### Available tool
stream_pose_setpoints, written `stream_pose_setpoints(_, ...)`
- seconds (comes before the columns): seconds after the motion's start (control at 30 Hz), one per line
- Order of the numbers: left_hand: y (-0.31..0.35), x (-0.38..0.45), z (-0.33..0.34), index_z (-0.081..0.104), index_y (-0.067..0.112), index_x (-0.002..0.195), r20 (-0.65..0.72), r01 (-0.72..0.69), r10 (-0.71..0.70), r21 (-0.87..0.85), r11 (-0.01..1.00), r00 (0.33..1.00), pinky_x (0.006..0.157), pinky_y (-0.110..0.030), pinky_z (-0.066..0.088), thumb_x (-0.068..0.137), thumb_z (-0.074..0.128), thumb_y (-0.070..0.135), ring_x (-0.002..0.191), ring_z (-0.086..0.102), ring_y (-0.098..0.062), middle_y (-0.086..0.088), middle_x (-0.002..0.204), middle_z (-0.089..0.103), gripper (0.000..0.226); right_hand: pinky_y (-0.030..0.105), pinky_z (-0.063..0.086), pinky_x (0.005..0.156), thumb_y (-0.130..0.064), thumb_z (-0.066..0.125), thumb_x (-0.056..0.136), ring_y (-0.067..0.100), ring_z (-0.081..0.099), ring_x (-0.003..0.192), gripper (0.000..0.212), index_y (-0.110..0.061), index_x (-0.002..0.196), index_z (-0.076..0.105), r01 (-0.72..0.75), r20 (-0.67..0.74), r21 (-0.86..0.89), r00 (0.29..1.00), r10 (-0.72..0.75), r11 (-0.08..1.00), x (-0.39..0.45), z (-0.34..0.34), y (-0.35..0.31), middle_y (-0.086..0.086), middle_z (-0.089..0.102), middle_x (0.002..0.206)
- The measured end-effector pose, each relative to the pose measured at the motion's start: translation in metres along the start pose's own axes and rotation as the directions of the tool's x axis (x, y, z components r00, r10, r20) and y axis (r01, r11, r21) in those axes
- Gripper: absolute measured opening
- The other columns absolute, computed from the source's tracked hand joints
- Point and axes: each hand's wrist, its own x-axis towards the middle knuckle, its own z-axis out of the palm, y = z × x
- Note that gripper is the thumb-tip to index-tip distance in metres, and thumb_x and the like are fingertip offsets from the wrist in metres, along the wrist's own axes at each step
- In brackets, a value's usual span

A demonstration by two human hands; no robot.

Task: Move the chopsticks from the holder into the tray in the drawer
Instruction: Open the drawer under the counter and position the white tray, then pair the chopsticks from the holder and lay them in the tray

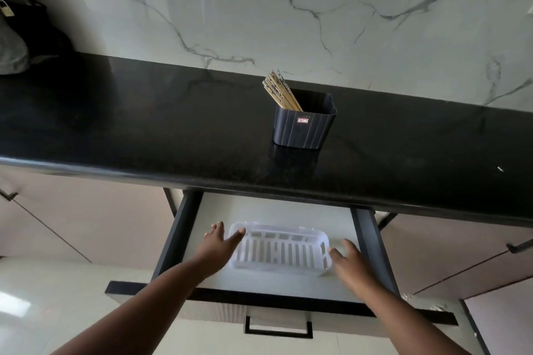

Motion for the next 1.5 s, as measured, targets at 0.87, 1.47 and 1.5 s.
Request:
stream_pose_setpoints(0.87,0.009,0.045,0.004,0.017,0.01,0.153,0.103,0.208,-0.214,0.072,0.976,0.971,0.115,-0.044,0.025,0.094,0.049,0.054,0.144,0.027,-0.032,-0.017,0.159,0.024,0.08,0.025,0.039,0.057,-0.046,0.049,0.089,0.015,0.061,0.087,0.05,-0.013,0.126,0.051,-0.111,0.216,-0.08,0.968,0.125,0.991,0.031,-0.002,-0.014,-0.001,0.063,0.101)
stream_pose_setpoints(1.47,0.228,0.117,-0.117,0.019,0.013,0.153,-0.056,-0.091,0.083,-0.849,0.521,0.995,0.12,-0.045,0.009,0.086,0.013,0.08,0.148,0.009,-0.033,-0.012,0.162,0.012,0.095,0.046,0.047,0.097,-0.057,0.037,0.095,0.03,0.051,0.12,0.065,-0.015,0.146,0.035,0.166,-0.094,0.517,0.986,-0.137,0.84,0.146,-0.158,-0.214,0.01,0.042,0.147)
stream_pose_setpoints(1.5,0.233,0.123,-0.114,0.017,0.014,0.153,-0.056,-0.086,0.075,-0.858,0.506,0.996,0.12,-0.045,0.007,0.083,0.01,0.082,0.149,0.007,-0.033,-0.012,0.162,0.009,0.099,0.048,0.044,0.101,-0.059,0.035,0.095,0.031,0.044,0.128,0.067,-0.017,0.148,0.031,0.142,-0.074,0.533,0.99,-0.122,0.834,0.153,-0.155,-0.218,0.009,0.037,0.151)
